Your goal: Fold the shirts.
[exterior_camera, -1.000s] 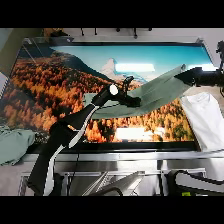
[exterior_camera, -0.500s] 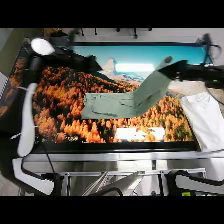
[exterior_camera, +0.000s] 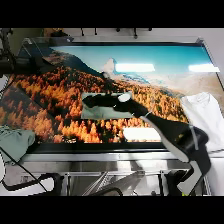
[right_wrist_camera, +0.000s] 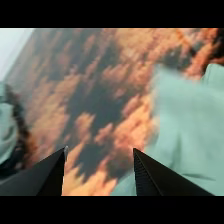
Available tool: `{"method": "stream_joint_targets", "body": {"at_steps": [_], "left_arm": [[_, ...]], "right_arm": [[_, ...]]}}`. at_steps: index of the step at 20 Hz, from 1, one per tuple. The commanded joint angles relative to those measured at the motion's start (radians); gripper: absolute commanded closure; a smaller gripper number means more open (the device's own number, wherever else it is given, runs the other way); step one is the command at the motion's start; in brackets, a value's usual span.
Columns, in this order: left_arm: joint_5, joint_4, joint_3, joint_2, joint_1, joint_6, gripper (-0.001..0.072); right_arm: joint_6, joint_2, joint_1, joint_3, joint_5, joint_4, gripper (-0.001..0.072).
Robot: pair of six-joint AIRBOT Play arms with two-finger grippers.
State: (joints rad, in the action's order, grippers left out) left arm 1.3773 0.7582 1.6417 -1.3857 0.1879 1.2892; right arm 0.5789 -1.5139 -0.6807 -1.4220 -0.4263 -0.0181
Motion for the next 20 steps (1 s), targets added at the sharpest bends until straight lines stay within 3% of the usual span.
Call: {"method": "stream_joint_targets", "body": {"at_steps": [1,3,5,10,11,12,16,20], "left_arm": [[0.006,0.001,-0.137,0.053,0.031,-0.060,0.0695],[-0.006,-0.001,-0.185,0.070,0.030,-0.071,0.0695],[0.002,-0.001,-0.203,0.073,0.030,-0.071,0.0695],[0.046,-0.001,-0.203,0.074,0.030,-0.077,0.0695],[0.049,-0.001,-0.203,0.074,0.030,-0.077,0.0695],[0.051,-0.001,-0.203,0.074,0.030,-0.077,0.0695],[0.053,-0.001,-0.203,0.073,0.030,-0.077,0.0695],[0.043,-0.001,-0.203,0.073,0.030,-0.077,0.0695]], "right_arm": [[-0.233,-0.075,-0.098,-0.029,0.165,0.172,0.0248],[-0.235,-0.003,-0.050,-0.028,0.116,0.074,0.0249],[-0.153,0.081,0.031,-0.028,0.039,-0.071,0.0249],[0.460,0.209,0.353,-0.028,-0.254,-0.605,0.0244],[0.554,0.211,0.423,-0.028,-0.342,-0.680,0.0197],[0.635,0.205,0.497,-0.028,-0.440,-0.744,0.0068],[0.694,0.136,0.695,-0.028,-0.723,-0.804,0.0051],[0.660,0.036,0.697,-0.028,-0.762,-0.790,0.0051]]}}
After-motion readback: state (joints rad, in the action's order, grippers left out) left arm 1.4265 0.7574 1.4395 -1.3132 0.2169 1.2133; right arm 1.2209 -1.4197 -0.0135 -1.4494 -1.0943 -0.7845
